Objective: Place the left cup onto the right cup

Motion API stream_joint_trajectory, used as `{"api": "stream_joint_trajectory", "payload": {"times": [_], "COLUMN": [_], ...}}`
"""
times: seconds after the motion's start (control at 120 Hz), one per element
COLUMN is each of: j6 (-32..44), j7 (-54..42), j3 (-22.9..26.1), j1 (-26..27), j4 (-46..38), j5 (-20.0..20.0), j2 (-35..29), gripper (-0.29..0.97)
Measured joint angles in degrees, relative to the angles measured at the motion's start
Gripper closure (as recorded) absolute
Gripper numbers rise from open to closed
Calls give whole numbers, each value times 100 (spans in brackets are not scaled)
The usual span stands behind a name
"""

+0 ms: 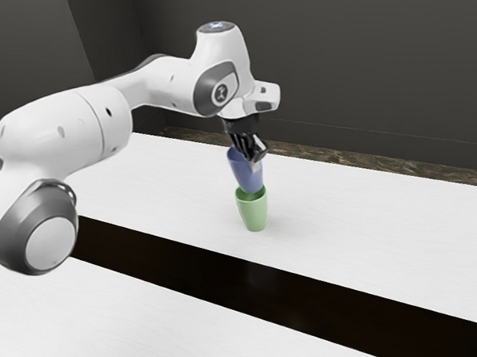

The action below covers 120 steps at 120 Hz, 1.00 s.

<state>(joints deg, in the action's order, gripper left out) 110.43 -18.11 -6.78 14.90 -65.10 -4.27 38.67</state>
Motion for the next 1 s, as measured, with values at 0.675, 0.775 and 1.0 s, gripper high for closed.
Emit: {"api": "stream_joint_trajectory", "payload": {"times": [0.675,0.775,1.0], "j6": [18,-44,-204], "j7": [35,38,52], "j3": [-48,-47,-42], "j1": [21,21,21], "j4": [-399,-380,-341], "j5": [-135,-139,-120], "j2": [-378,-367,-305], "gripper": [78,78,78]}}
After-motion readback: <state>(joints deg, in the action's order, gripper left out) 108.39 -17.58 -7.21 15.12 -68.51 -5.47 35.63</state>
